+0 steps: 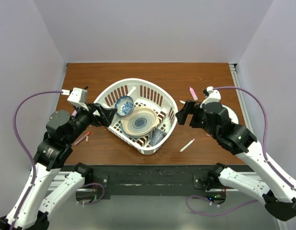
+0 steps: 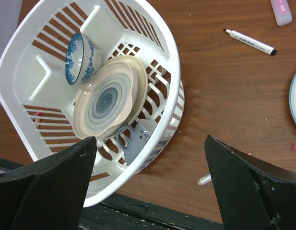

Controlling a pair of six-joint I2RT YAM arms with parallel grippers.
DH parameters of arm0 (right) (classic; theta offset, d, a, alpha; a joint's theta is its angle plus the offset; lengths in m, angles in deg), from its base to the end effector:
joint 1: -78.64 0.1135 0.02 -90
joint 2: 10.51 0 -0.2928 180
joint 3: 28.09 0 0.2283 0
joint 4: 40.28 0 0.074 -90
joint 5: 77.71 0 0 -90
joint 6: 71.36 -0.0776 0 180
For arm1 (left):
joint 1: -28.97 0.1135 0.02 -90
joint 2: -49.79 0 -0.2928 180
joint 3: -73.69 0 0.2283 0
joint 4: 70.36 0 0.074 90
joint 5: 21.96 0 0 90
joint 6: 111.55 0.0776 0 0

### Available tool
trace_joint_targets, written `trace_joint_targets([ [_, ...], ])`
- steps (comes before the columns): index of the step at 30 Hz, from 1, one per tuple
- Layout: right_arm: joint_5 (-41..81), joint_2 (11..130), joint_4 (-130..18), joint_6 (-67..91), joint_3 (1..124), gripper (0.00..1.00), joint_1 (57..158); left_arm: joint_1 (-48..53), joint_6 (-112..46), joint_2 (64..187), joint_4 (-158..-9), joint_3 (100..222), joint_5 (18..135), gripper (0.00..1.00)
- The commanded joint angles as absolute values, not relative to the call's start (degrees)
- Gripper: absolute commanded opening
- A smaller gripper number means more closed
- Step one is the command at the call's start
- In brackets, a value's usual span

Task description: Insert the pens into the pen caps

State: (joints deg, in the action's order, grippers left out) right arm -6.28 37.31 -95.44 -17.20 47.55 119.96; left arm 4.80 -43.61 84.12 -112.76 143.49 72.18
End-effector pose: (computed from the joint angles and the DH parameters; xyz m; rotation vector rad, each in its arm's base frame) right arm 0.1338 0.0847 0.3693 0.1058 2.0577 0.5163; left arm 0.1021 -0.0520 0.3928 0.0875 1.7337 -0.6610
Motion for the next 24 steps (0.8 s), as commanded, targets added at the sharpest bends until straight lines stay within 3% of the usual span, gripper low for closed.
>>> trace_joint_targets([
  [1,-10.03,35.90,-95.94,-12.39,50.70,0.99,119.95,5.06,-43.43,83.54,-110.03,142.89,70.68,1.00],
  [8,-26.46,41.86,-94.72,-0.01,55.78,0.98,119.69,5.06,-41.50,79.68,-107.40,137.20,61.81,0.99],
  [12,-22.28,50.56,-94.89,8.86,65.08,0.94,111.47,5.06,-40.89,75.73,-104.32,134.20,61.01,0.99],
  [13,-13.12,54.23,-96.02,9.49,66.41,0.91,108.20,5.06,-40.62,74.33,-104.15,133.76,60.66,0.99],
  [16,-0.93,62.05,-99.44,11.60,71.16,0.80,96.77,5.06,-39.65,71.87,-103.79,132.26,58.47,0.99],
  [20,5.39,71.89,-100.17,15.11,73.46,0.65,93.41,5.06,-38.86,70.01,-103.70,130.94,57.32,0.99],
  [22,10.59,76.48,-99.56,17.58,74.69,0.49,91.13,5.06,-39.82,69.74,-104.05,131.11,57.15,0.99],
  [24,12.11,82.11,-99.11,18.28,76.35,0.44,90.24,5.06,-40.79,69.74,-104.14,131.38,58.37,0.99],
])
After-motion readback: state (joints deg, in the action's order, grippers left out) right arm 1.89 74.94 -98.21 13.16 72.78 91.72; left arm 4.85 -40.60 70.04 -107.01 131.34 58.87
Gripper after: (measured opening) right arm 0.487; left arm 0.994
